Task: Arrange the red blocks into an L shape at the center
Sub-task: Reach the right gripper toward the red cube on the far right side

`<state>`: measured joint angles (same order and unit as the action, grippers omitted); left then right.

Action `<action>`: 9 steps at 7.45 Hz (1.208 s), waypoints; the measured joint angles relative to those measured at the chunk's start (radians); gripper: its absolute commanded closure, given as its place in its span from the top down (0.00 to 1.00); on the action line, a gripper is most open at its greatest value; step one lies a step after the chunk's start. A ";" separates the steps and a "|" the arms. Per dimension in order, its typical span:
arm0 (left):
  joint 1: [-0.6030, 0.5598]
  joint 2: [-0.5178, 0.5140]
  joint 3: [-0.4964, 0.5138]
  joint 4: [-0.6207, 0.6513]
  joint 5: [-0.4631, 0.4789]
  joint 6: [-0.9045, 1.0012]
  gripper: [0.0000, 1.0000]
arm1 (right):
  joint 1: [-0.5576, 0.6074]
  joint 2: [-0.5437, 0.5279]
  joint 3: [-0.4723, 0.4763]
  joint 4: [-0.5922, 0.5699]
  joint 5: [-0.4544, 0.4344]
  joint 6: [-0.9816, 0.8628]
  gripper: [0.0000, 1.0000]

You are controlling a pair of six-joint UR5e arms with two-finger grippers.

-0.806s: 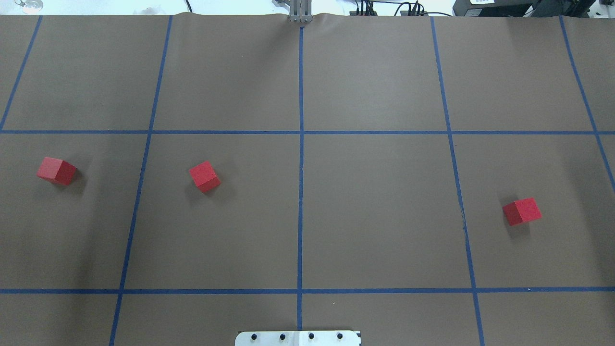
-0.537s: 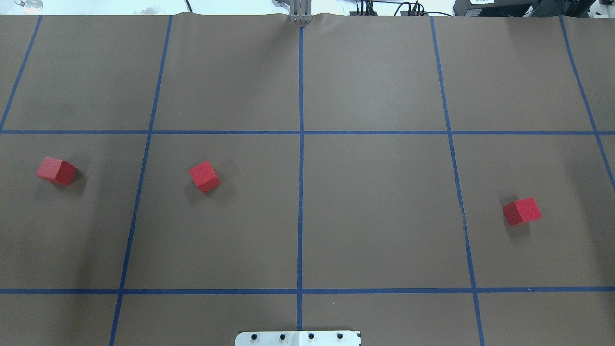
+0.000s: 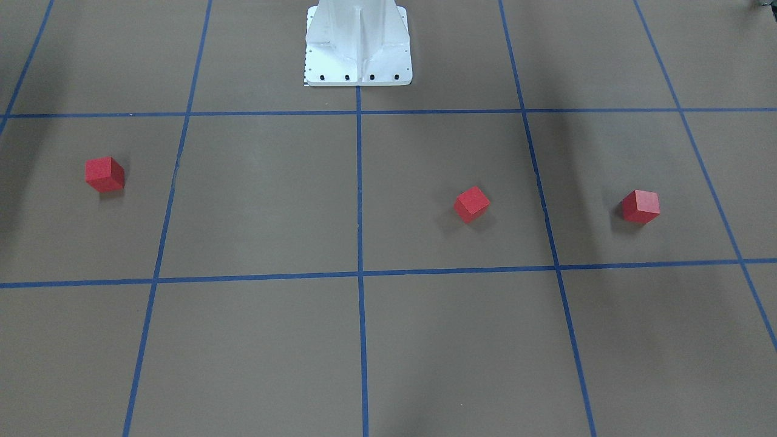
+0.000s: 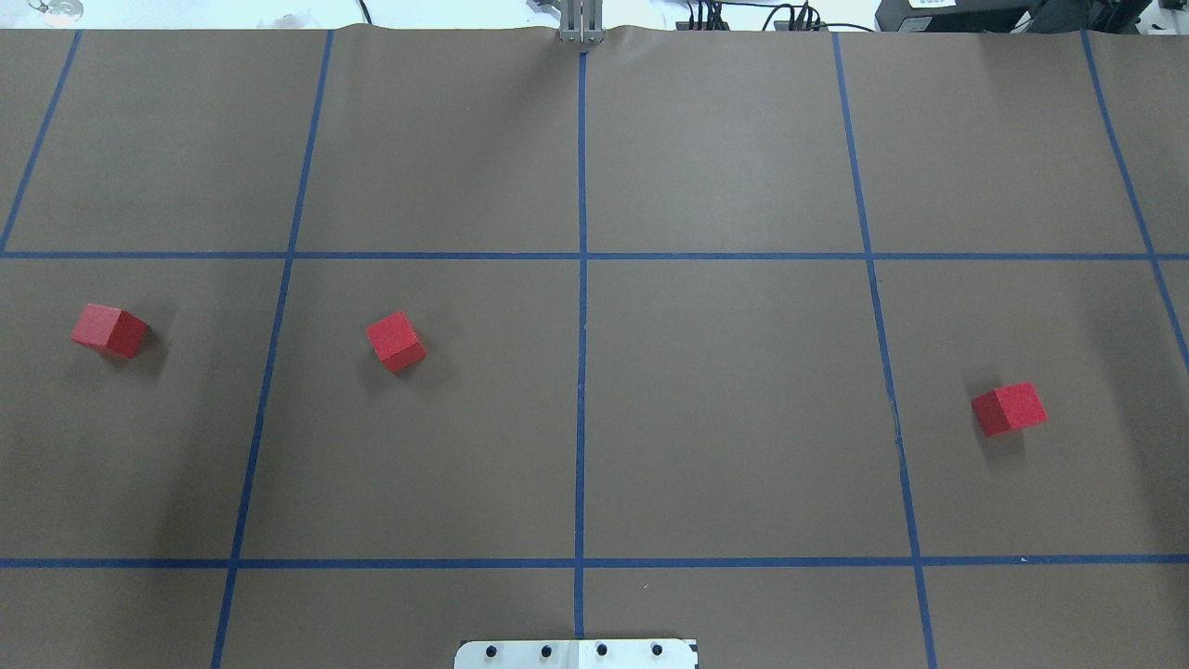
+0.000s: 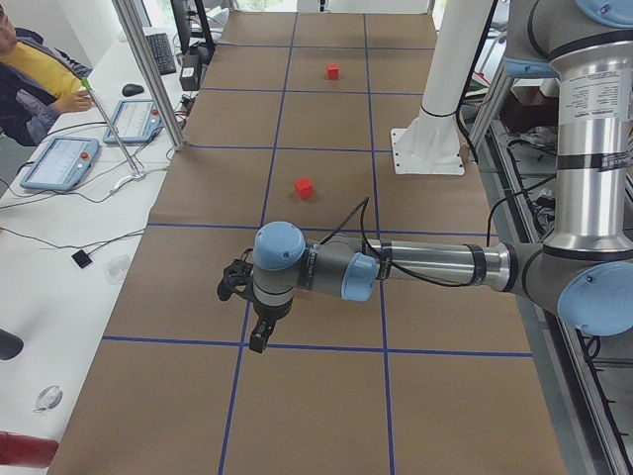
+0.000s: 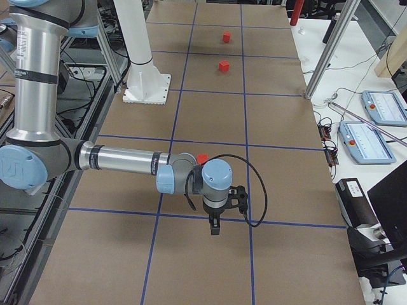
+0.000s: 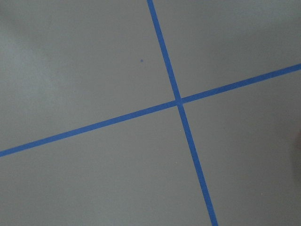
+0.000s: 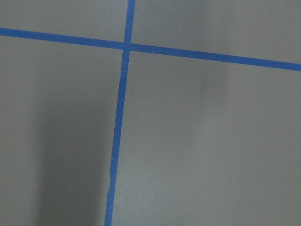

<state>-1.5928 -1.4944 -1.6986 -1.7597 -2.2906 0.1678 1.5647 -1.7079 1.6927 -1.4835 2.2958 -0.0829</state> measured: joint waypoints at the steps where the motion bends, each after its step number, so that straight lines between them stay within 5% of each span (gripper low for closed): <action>1: 0.000 -0.006 -0.005 -0.031 0.001 -0.002 1.00 | 0.000 0.012 0.038 0.001 -0.002 0.002 1.00; 5: 0.001 -0.133 0.041 -0.076 0.007 -0.003 1.00 | -0.009 0.070 0.119 0.015 0.018 0.029 1.00; 9: 0.002 -0.159 0.068 -0.080 0.003 -0.008 1.00 | -0.140 0.071 0.084 0.250 0.088 0.192 1.00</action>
<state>-1.5907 -1.6531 -1.6307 -1.8392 -2.2871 0.1598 1.4244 -1.6372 1.7764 -1.2337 2.3842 0.1090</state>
